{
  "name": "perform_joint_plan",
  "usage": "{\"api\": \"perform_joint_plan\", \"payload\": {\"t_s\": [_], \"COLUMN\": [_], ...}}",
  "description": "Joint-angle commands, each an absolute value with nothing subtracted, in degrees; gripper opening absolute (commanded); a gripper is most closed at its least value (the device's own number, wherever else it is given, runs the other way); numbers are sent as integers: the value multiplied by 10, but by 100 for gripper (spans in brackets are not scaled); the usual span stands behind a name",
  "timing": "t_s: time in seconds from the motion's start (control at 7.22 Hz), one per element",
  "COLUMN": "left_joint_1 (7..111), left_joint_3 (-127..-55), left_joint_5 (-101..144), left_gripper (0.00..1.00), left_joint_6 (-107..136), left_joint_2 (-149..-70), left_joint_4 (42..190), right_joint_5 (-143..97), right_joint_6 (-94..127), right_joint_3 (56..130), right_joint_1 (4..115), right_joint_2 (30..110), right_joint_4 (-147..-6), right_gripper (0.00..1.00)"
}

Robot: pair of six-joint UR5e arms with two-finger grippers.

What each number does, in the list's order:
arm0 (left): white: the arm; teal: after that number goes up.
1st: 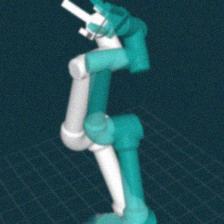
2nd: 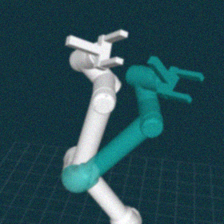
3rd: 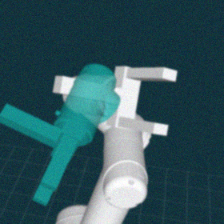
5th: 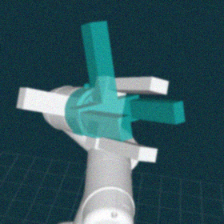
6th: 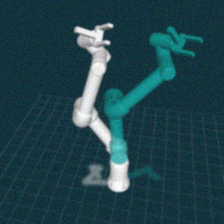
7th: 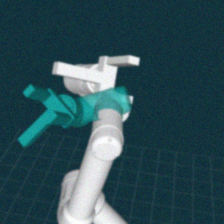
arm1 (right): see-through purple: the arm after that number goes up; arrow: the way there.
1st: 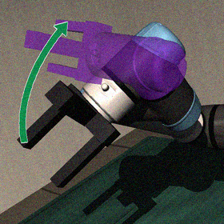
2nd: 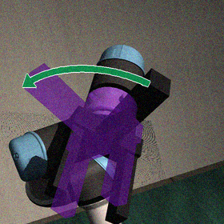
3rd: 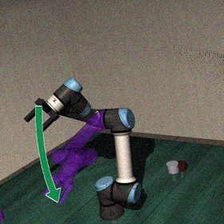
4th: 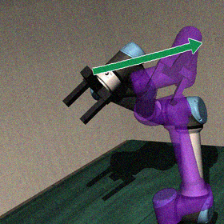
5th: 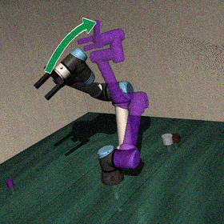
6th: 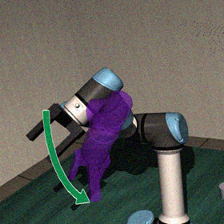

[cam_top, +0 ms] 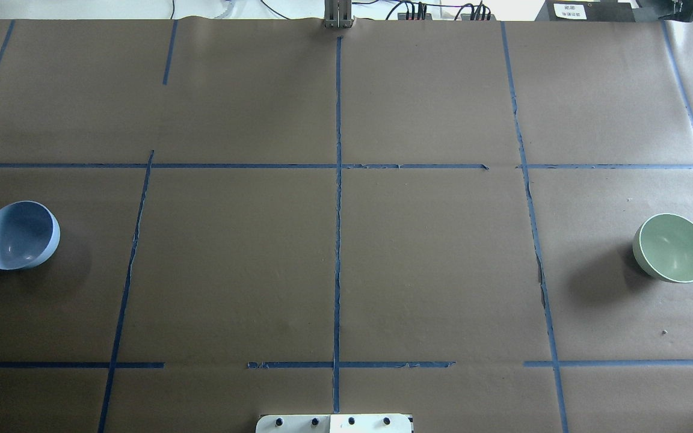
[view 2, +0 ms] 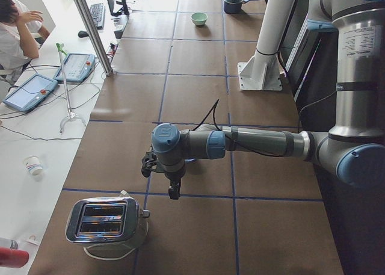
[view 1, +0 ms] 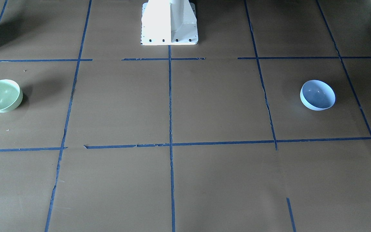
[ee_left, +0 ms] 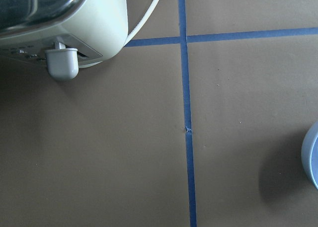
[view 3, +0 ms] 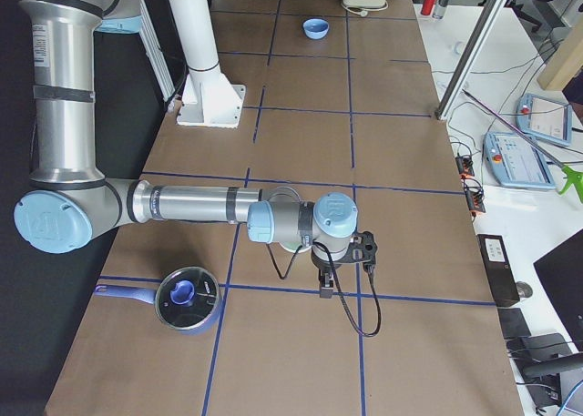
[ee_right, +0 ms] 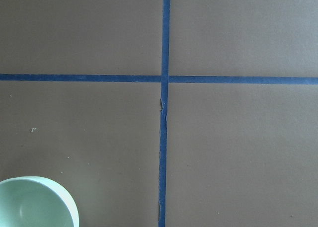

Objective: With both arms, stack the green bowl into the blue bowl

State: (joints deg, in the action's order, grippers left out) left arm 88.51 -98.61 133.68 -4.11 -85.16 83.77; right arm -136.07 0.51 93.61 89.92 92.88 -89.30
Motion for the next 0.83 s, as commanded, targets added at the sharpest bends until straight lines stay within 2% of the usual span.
{"api": "perform_joint_plan", "payload": {"t_s": [0.0,0.69], "left_joint_1": [884,883], "left_joint_3": [-999,-997], "left_joint_5": [1339,1322], "left_gripper": [100,100], "left_joint_6": [-42,-44], "left_joint_2": [-855,-854], "left_joint_4": [836,841], "right_joint_5": [-1363,-1362], "right_joint_6": [5,7], "right_joint_3": [936,934], "right_joint_1": [899,898], "right_joint_2": [929,929], "right_joint_4": [-894,-893], "right_gripper": [100,100]}}
